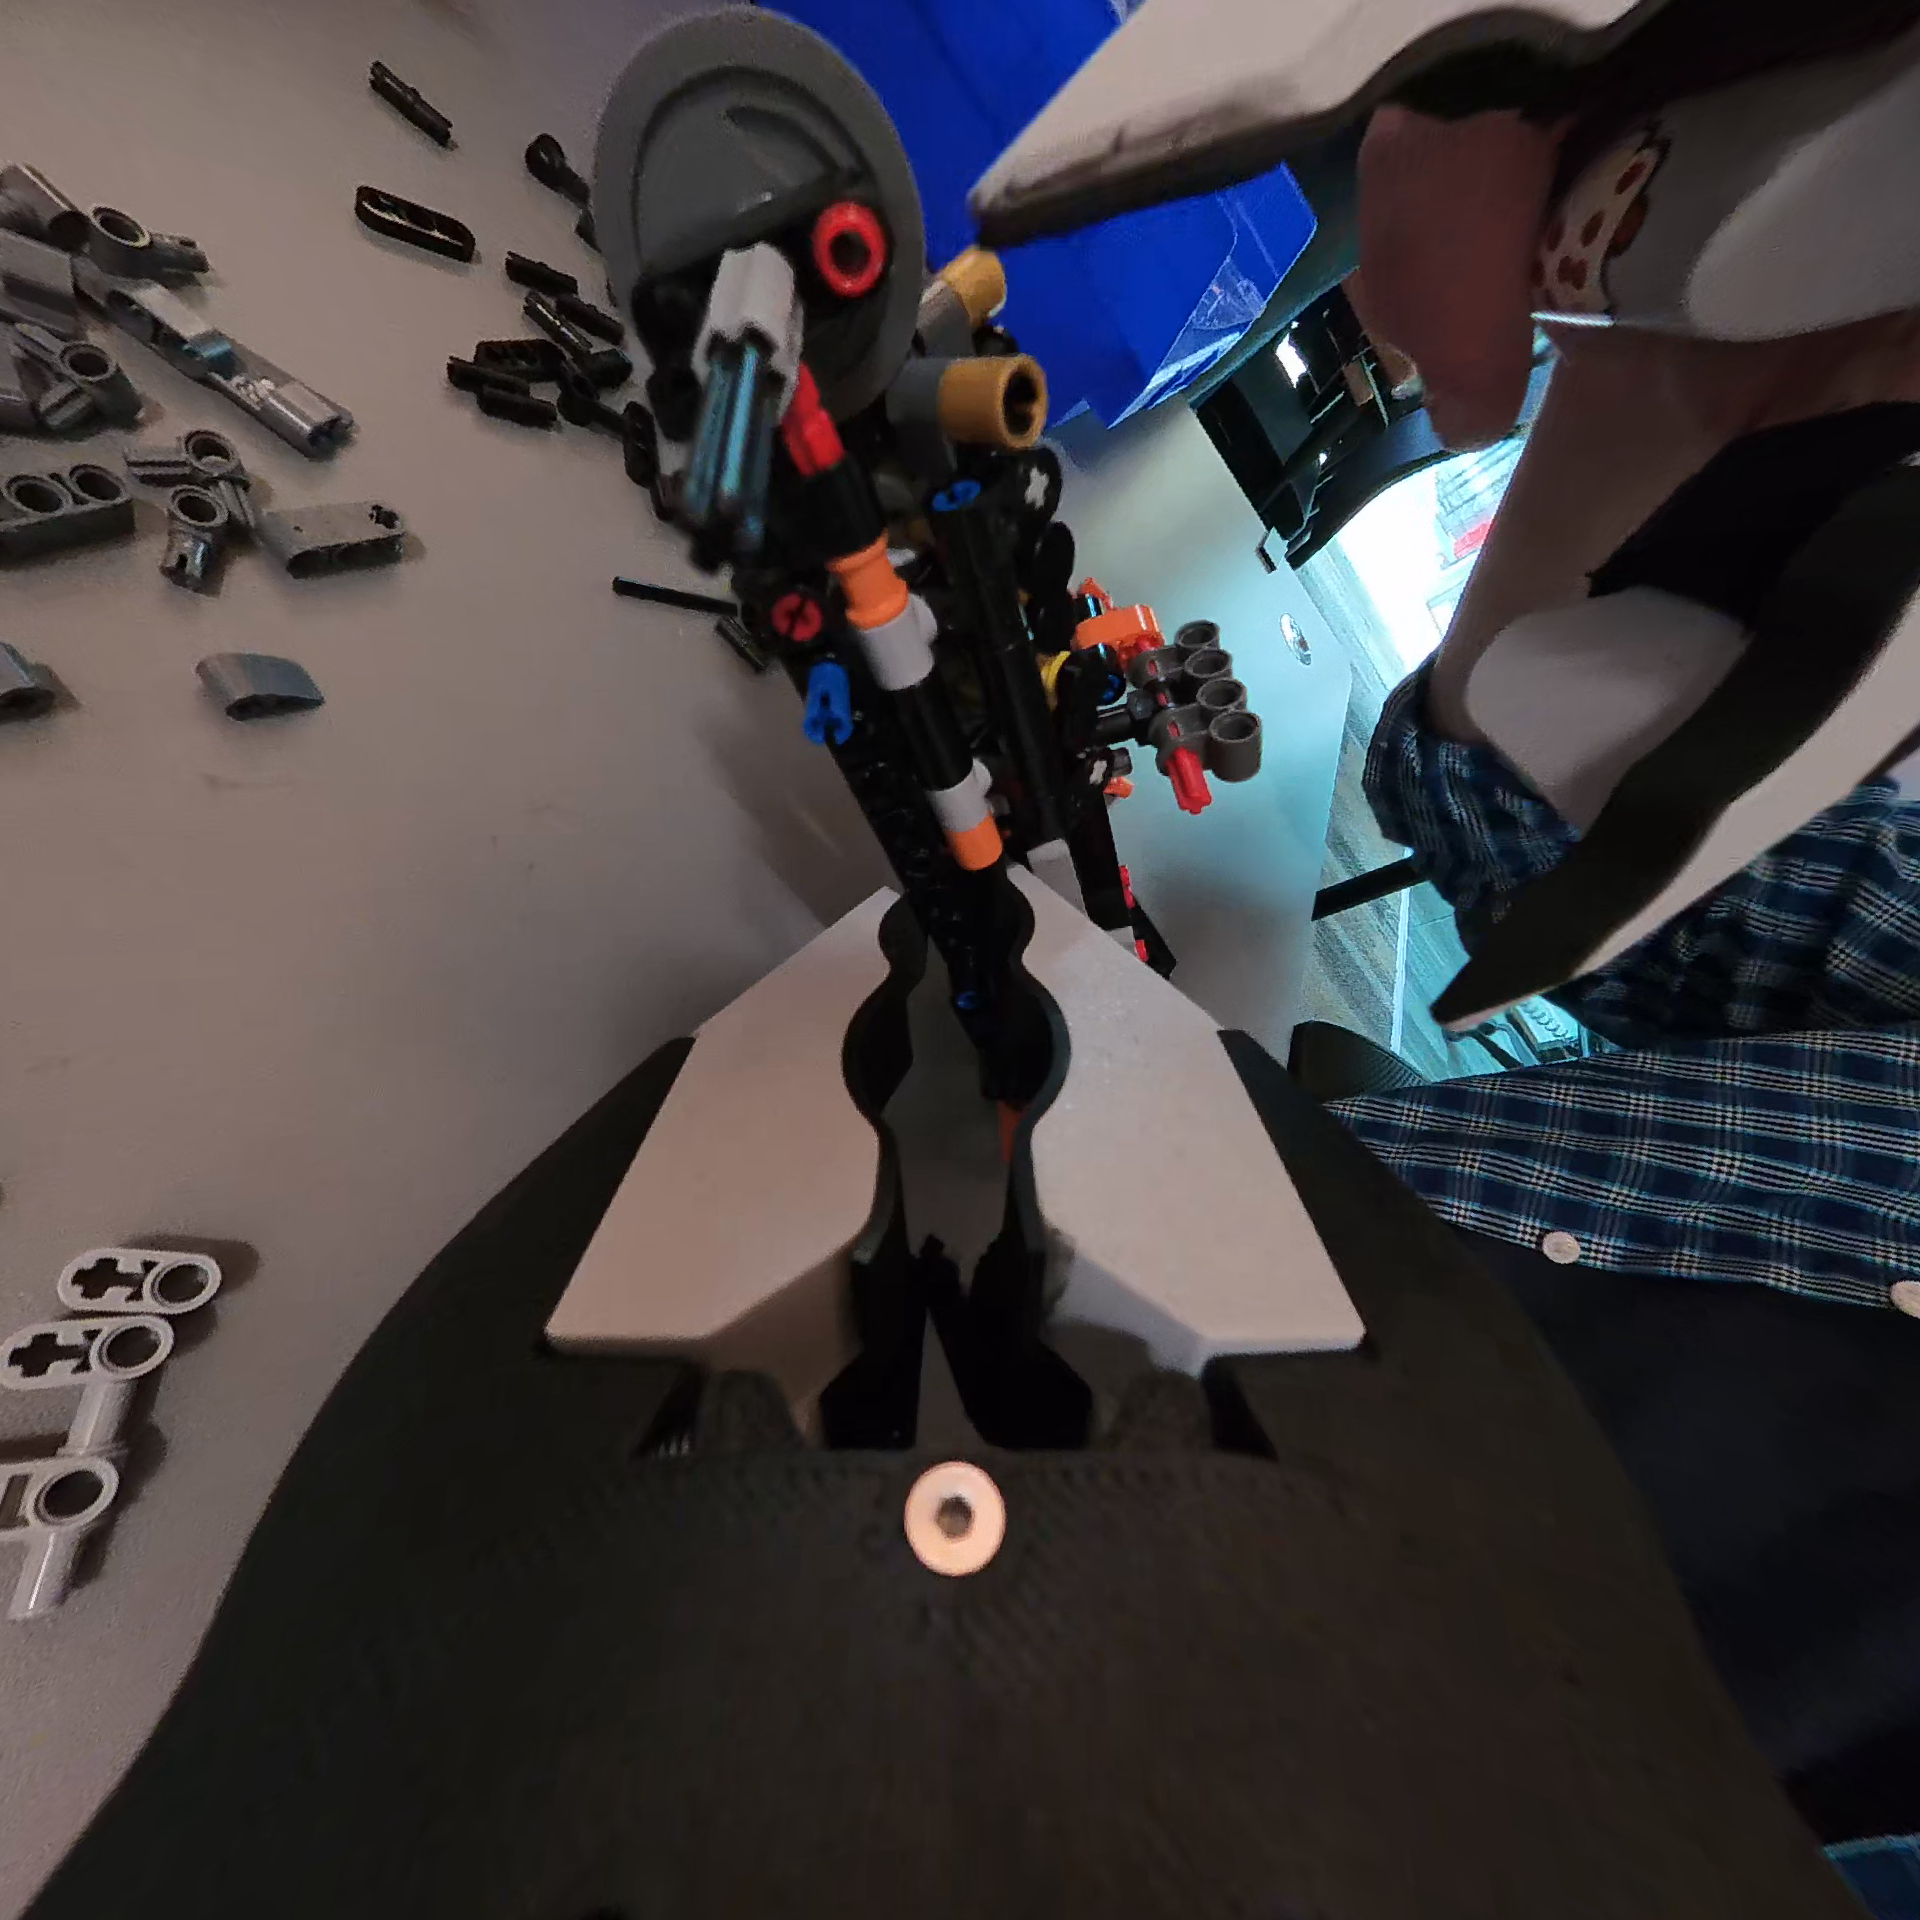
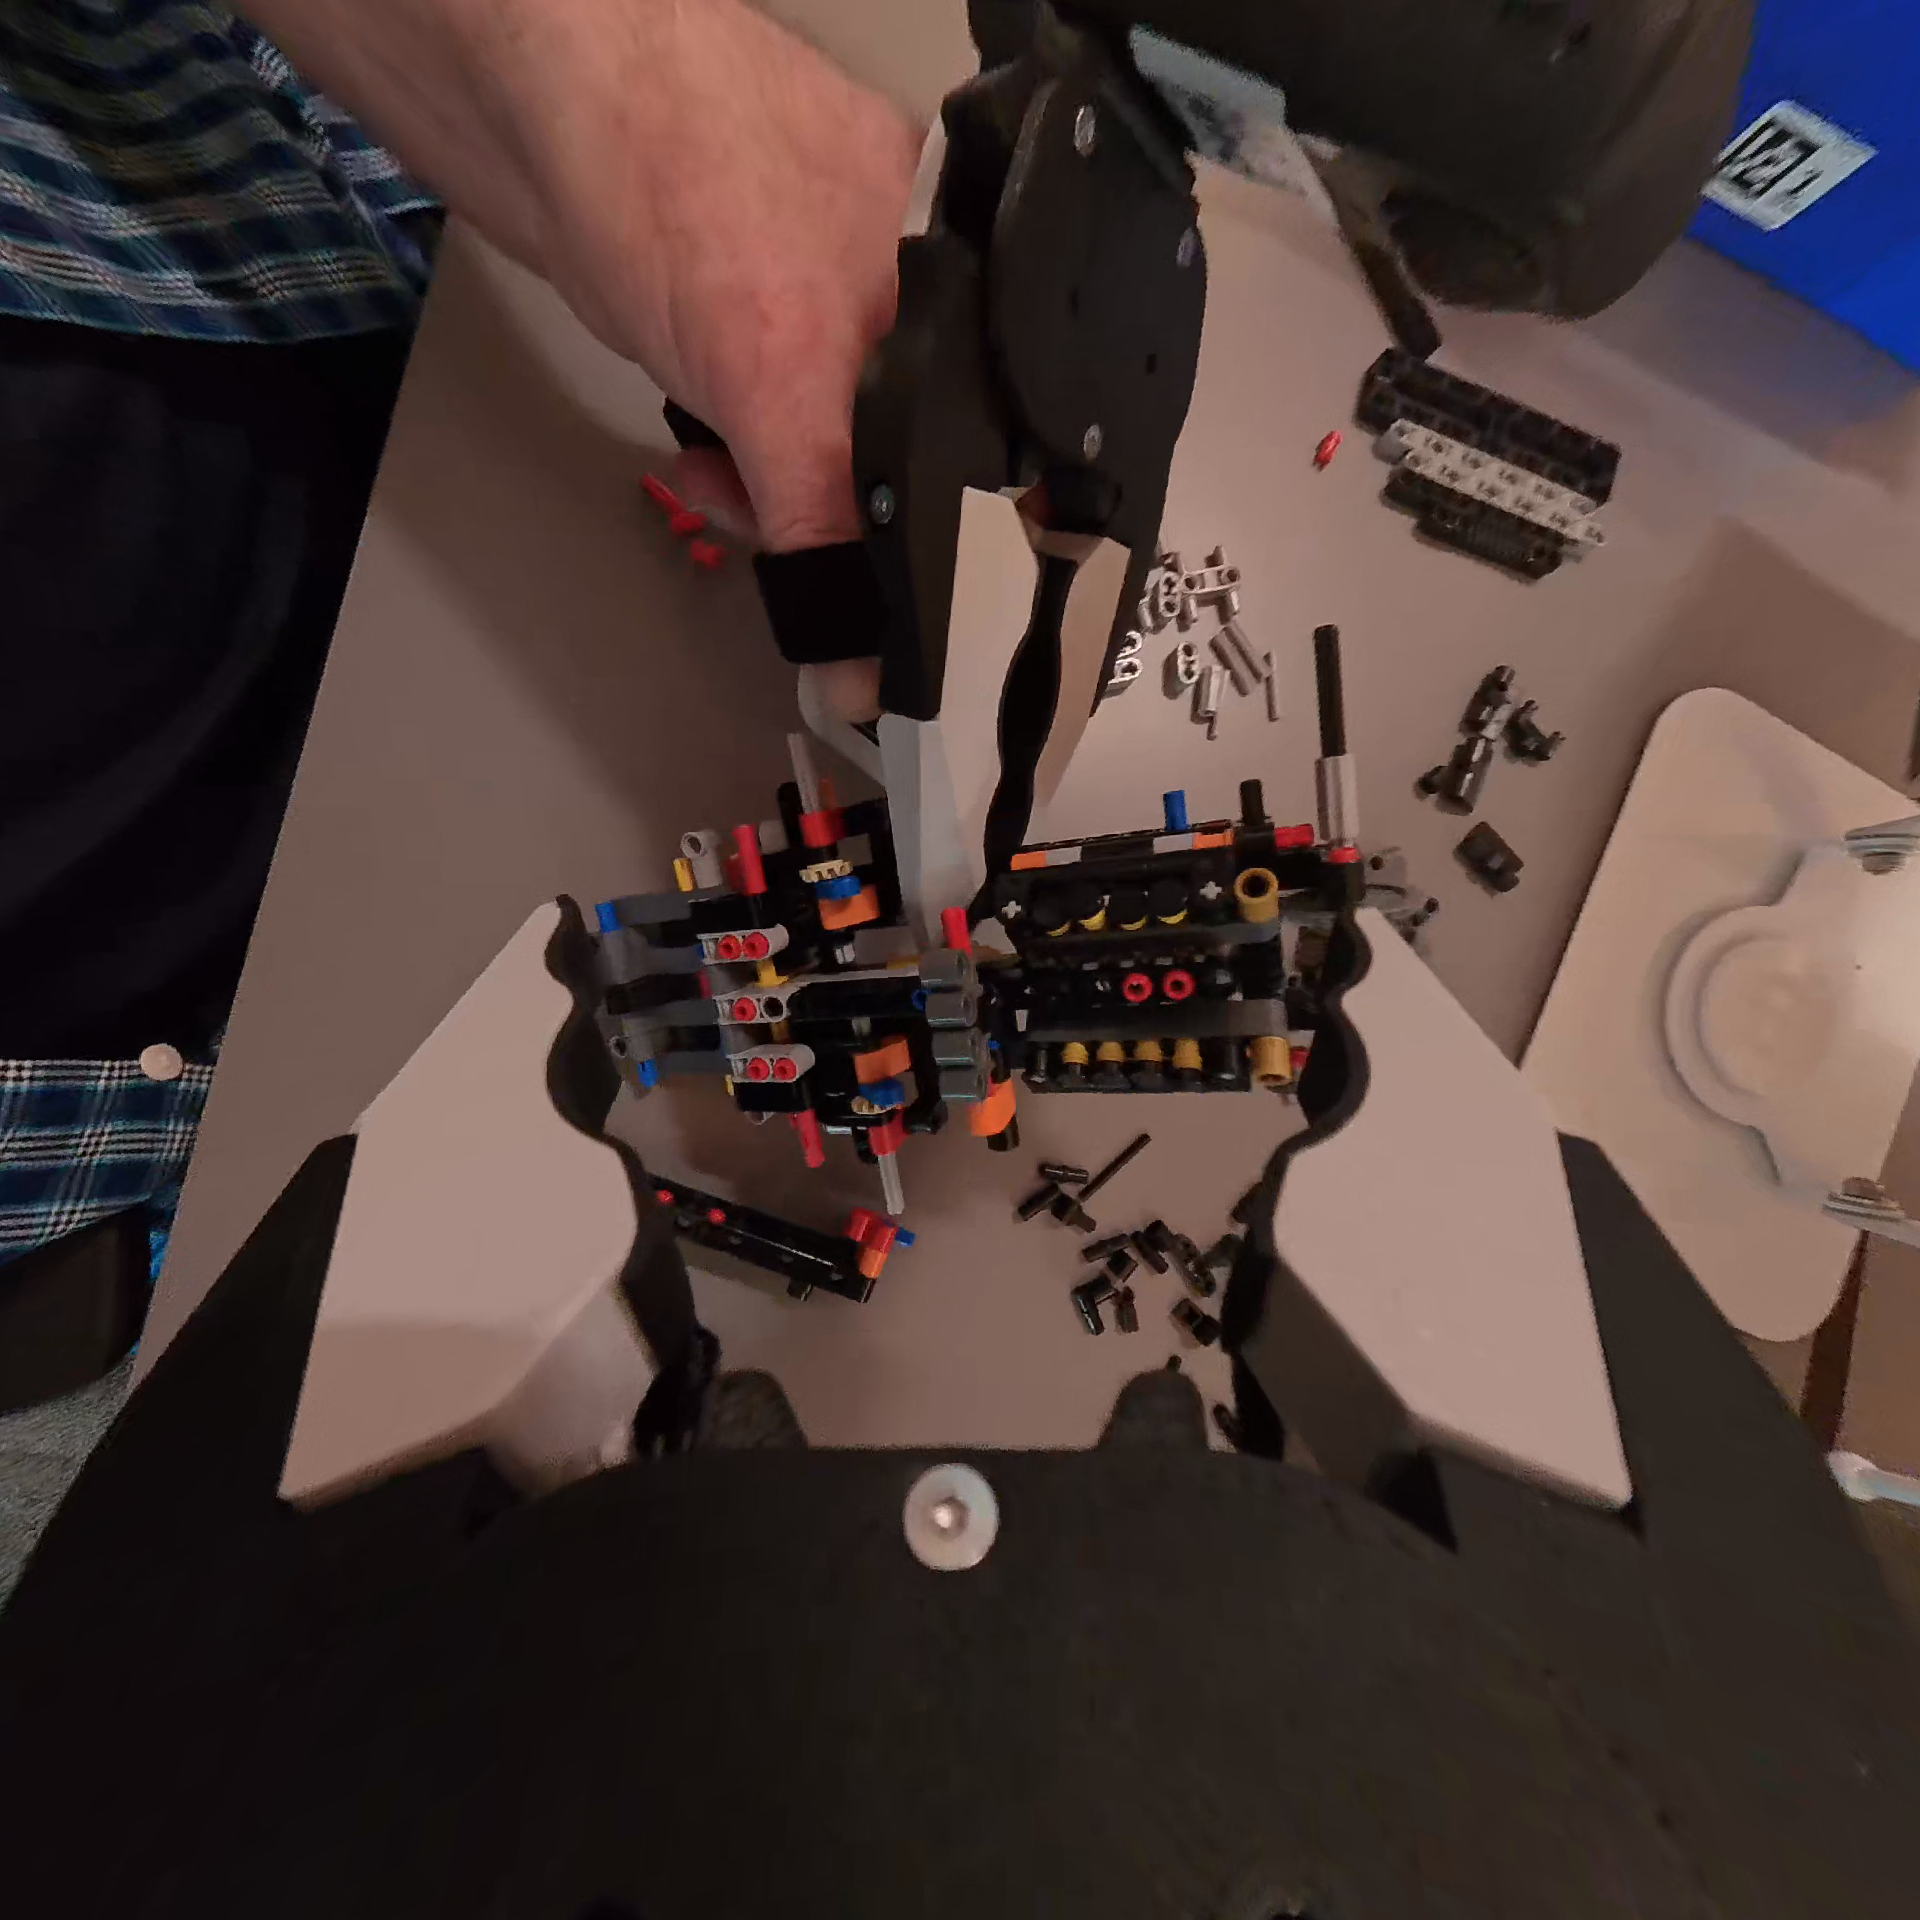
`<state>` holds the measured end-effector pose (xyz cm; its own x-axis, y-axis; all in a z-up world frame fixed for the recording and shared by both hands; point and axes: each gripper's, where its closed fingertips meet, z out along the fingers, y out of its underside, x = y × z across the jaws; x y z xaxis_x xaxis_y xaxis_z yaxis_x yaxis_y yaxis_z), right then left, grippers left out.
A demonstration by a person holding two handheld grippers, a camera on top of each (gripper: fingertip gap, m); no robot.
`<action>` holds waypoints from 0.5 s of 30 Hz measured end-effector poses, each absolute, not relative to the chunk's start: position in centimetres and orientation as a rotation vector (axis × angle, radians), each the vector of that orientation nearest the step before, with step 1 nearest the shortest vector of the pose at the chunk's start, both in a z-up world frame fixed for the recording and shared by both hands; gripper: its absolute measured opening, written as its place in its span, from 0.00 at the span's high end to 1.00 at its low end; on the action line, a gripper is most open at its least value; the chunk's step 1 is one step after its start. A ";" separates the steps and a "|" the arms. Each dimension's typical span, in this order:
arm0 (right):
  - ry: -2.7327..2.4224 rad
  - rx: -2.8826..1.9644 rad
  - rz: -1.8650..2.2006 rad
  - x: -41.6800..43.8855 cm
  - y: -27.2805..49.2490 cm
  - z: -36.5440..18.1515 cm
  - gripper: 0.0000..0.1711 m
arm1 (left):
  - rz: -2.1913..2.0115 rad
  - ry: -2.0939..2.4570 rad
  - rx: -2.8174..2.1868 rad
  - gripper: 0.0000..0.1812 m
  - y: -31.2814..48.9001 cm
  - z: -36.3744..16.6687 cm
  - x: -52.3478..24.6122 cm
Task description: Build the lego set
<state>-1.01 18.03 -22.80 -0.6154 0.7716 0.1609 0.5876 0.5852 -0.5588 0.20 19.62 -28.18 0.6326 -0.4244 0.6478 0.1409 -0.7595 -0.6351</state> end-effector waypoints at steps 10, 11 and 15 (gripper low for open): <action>-2.390 -1.099 0.646 -2.5 18.9 -23.3 0.14 | -1.087 0.223 -2.187 0.95 19.6 -28.1 0.3; -2.402 -1.102 0.648 -2.4 18.8 -23.5 0.15 | -1.088 0.222 -2.185 0.95 19.6 -28.0 0.3; -2.429 -1.104 0.659 -1.5 18.3 -23.6 0.19 | -1.094 0.219 -2.192 0.95 19.6 -28.4 0.4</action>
<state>-1.54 18.26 -23.64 -0.6130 0.7750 0.1539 0.5911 0.5790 -0.5616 0.39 19.59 -28.38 0.6343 -0.4211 0.6483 0.1397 -0.7624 -0.6319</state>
